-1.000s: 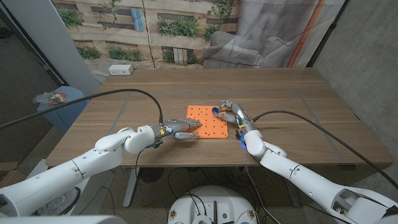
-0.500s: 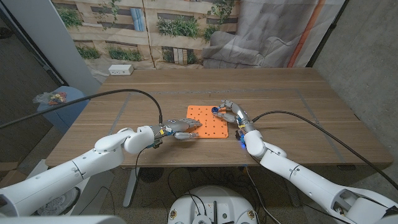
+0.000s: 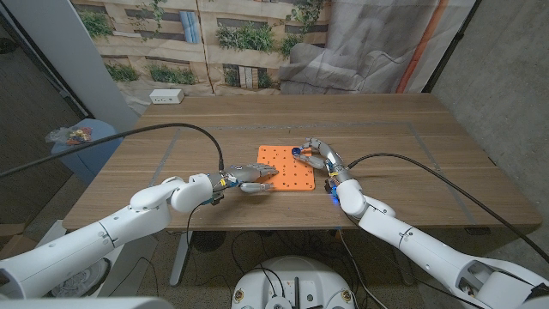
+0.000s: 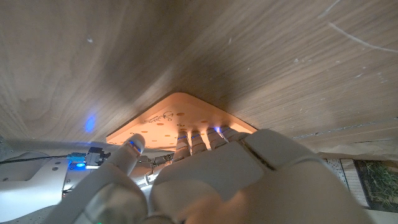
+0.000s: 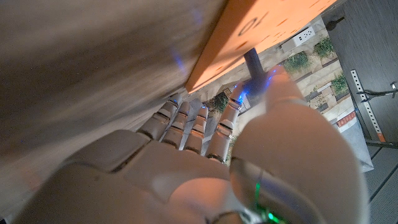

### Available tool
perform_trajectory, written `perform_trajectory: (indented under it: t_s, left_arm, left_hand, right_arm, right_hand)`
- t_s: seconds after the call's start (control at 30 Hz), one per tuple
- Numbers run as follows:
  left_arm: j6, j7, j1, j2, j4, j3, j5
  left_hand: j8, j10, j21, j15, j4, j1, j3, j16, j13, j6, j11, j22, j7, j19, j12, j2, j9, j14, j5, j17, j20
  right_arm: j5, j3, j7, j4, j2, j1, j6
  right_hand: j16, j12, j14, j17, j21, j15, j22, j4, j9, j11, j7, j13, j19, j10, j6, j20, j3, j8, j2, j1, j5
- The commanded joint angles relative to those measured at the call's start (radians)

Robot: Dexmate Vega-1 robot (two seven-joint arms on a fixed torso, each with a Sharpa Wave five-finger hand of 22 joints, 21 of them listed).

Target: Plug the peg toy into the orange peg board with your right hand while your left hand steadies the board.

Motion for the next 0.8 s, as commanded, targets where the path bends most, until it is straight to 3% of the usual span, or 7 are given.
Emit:
perform_trajectory:
  t_s: [0.03,0.8]
  left_arm:
    - [-0.006,-0.002,-0.011,-0.006,0.014,0.004,-0.005]
    - [-0.004,-0.01,-0.023,-0.01,0.021,0.009,-0.003]
  left_hand:
    - [0.006,0.043,0.007,-0.077,0.0,0.002,-0.001,0.012,0.005,0.013,0.009,0.005,-0.001,0.01,0.007,0.086,0.006,0.034,-0.003,0.01,-0.135]
    - [0.006,0.045,0.007,-0.073,0.002,0.0,0.0,0.013,0.005,0.014,0.01,0.005,0.0,0.011,0.008,0.085,0.006,0.038,-0.003,0.01,-0.134]
  right_arm:
    - [0.005,0.0,0.006,0.01,0.001,0.003,0.016]
    - [0.021,0.001,0.039,0.039,-0.003,0.015,0.063]
  right_hand:
    - [-0.005,-0.003,-0.007,0.0,0.0,-0.006,0.002,0.001,0.001,0.001,-0.004,0.006,-0.006,-0.012,-0.009,0.007,-0.004,-0.008,-0.005,-0.014,-0.003]
    - [-0.022,-0.011,-0.036,0.001,-0.003,0.014,0.002,-0.004,0.007,0.026,-0.013,0.007,-0.037,-0.063,-0.098,0.023,-0.016,-0.043,-0.016,-0.04,-0.006]
